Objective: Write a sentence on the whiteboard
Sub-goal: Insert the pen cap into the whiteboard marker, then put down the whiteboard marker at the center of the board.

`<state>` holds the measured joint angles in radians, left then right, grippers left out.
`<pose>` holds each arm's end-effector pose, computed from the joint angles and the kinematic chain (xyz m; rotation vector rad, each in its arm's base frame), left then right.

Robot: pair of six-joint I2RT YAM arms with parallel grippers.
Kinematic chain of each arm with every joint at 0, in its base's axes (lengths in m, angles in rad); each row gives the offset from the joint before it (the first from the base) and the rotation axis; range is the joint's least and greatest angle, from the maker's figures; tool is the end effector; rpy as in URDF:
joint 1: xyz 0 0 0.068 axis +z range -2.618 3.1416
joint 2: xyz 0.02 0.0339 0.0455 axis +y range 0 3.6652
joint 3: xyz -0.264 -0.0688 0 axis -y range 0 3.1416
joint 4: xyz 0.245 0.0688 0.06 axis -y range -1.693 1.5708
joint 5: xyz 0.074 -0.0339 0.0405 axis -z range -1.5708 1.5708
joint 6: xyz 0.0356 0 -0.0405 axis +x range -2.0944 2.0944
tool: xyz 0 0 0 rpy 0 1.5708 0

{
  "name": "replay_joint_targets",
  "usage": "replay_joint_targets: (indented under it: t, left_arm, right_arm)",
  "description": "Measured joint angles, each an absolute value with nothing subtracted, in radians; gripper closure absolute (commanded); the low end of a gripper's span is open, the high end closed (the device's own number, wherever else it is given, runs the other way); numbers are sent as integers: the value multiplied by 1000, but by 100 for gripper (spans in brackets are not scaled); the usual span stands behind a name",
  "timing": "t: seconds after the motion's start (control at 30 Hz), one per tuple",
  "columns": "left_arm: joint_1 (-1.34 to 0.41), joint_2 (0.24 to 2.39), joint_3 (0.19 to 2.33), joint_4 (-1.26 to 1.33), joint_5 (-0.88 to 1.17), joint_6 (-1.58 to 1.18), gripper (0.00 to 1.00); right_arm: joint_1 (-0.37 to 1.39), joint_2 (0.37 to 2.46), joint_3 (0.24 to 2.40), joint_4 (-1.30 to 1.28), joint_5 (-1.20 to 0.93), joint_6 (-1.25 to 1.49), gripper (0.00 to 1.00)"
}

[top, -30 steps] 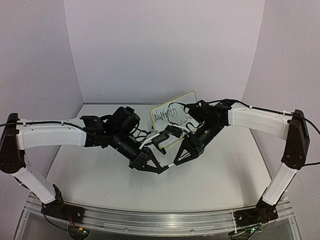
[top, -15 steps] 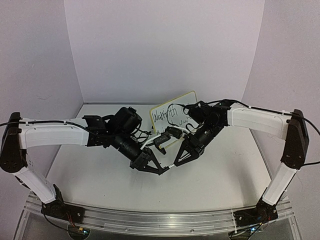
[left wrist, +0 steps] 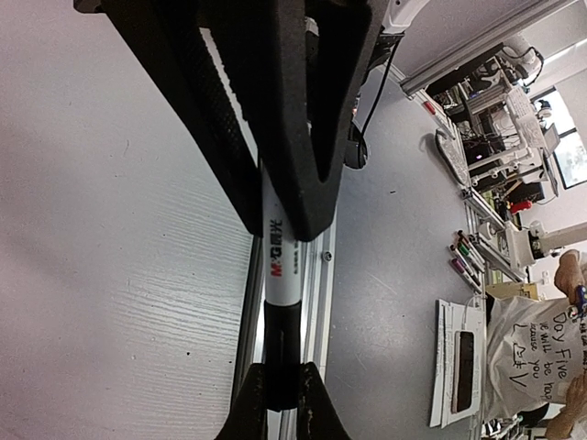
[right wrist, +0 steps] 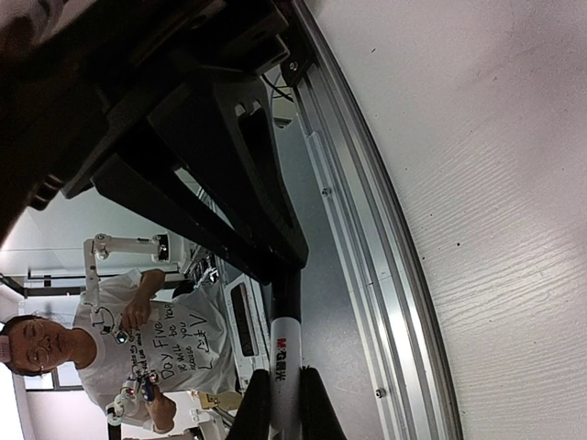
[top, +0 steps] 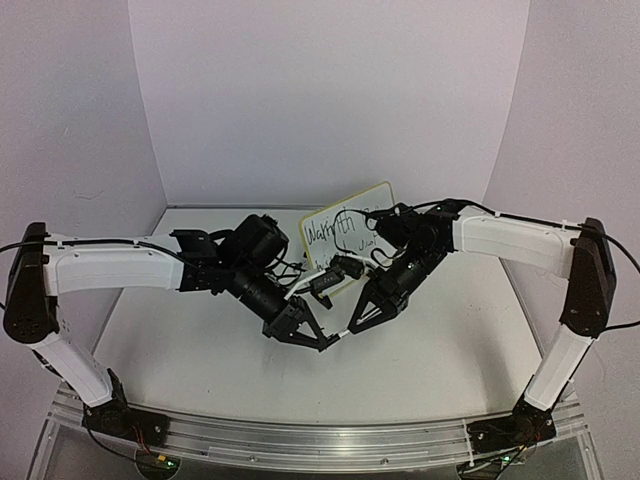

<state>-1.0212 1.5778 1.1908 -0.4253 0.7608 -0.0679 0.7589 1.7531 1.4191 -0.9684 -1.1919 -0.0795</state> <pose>0.1567 -0.3028 0.2682 1.5173 2.0607 -1.3861 0.2255 0.2594 0.2654 1.2030 -2.1481 -1.6781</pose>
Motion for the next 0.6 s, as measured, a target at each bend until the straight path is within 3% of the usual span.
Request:
replay_joint_targets:
  t: [0.17,0.37,0.6]
  left_arm:
    - [-1010,1589,1191,-426,724,-48,84]
    - [-952,1551,1187,-328,623,-38,46]
    - [-769,1353,1088,-257,458,-82,35]
  right_arm:
    - [766,1740,1429,-941,-1086,-60,100]
    - [816,1630,1429,-825,-775,8,100]
    - [830,1613,1362,-764,-592,33,100]
